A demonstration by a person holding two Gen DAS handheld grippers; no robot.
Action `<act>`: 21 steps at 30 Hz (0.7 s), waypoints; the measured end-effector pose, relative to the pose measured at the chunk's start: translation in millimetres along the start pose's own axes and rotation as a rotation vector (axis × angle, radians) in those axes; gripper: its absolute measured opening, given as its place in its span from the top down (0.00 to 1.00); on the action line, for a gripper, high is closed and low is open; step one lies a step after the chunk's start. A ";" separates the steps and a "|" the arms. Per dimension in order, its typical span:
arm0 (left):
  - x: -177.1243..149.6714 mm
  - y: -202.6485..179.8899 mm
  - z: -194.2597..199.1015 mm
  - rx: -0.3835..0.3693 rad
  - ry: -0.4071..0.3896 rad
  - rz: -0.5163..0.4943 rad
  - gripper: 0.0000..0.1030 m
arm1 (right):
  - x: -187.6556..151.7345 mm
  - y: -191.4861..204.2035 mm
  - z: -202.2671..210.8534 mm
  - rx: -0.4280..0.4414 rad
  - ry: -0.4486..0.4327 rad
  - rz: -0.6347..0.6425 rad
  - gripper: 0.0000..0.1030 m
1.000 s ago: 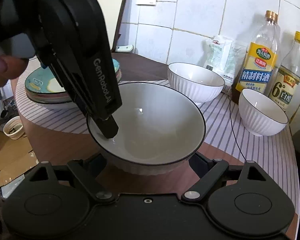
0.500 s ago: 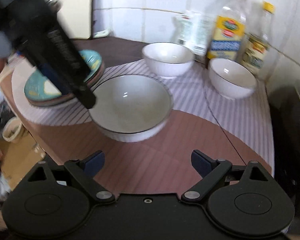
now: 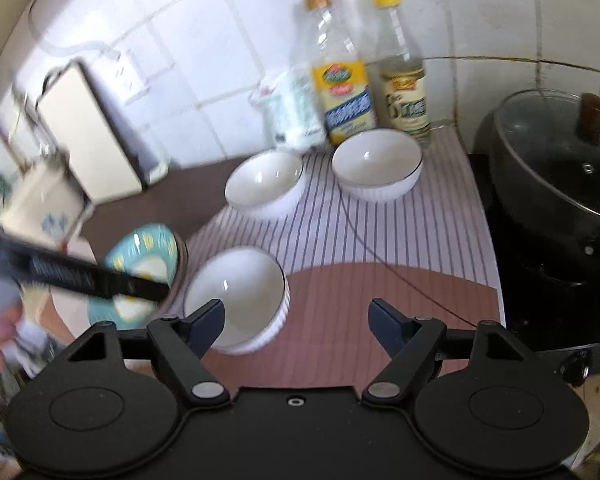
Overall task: Organize plates and bowls
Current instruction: 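Grasp the rim of a second white bowl with the right tool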
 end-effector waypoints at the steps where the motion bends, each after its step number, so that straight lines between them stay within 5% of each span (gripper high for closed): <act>1: 2.0 -1.4 2.1 -0.006 -0.002 -0.006 0.39 | 4.6 -1.5 4.5 -0.003 -0.010 -0.023 0.20; 11: 35.5 -7.5 23.9 -0.068 -0.091 -0.012 0.41 | 40.2 0.5 26.2 -0.079 -0.064 -0.077 0.20; 21: 77.5 -12.1 14.0 -0.146 -0.161 0.071 0.44 | 64.6 -16.7 15.9 -0.124 -0.116 -0.091 0.35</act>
Point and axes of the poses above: each gripper's, at about its wrist camera, not at the fingertips, and z roughly against the way its jaws point, y to its left, x to its top, the point moved 7 cm from there along -z, roughly the way its jaws point, and after that the axes turned 8 degrees about z, right-handed, at the moved point
